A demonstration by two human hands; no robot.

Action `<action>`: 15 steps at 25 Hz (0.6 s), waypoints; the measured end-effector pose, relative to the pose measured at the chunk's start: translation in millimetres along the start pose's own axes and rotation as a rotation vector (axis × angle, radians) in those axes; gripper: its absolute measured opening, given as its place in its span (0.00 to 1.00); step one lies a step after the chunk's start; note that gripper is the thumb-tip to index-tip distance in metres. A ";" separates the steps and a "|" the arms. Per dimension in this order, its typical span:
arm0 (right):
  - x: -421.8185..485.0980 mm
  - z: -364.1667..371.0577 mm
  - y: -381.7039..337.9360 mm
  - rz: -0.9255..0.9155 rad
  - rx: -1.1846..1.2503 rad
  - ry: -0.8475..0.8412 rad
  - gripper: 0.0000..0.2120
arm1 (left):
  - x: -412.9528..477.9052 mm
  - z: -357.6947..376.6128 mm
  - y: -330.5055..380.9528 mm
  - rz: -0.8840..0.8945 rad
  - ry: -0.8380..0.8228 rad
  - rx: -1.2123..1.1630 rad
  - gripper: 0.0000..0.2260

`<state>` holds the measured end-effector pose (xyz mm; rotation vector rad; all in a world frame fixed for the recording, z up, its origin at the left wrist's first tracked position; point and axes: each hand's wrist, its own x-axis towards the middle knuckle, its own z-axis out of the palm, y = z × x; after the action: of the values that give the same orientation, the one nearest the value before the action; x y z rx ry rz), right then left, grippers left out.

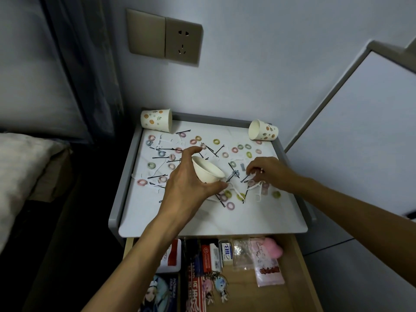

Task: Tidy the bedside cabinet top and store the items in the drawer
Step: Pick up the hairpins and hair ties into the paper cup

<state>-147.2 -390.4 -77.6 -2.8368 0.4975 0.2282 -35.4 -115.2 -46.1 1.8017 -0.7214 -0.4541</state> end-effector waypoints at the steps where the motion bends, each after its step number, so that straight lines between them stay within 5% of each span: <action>1: 0.7 1.4 0.2 -0.003 -0.002 -0.010 0.07 | 0.0 -0.1 0.6 -0.004 0.000 -0.001 0.38; 8: 8.1 10.1 -2.6 0.083 -0.032 -0.031 0.04 | -0.4 2.2 2.5 0.000 0.004 -0.001 0.37; 15: -0.4 2.1 3.0 0.097 0.062 0.123 0.04 | 1.1 1.1 2.0 -0.004 0.025 -0.012 0.37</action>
<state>-148.8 -392.5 -80.2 -2.7808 0.6575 0.0555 -35.7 -117.2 -44.5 1.7951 -0.6960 -0.4367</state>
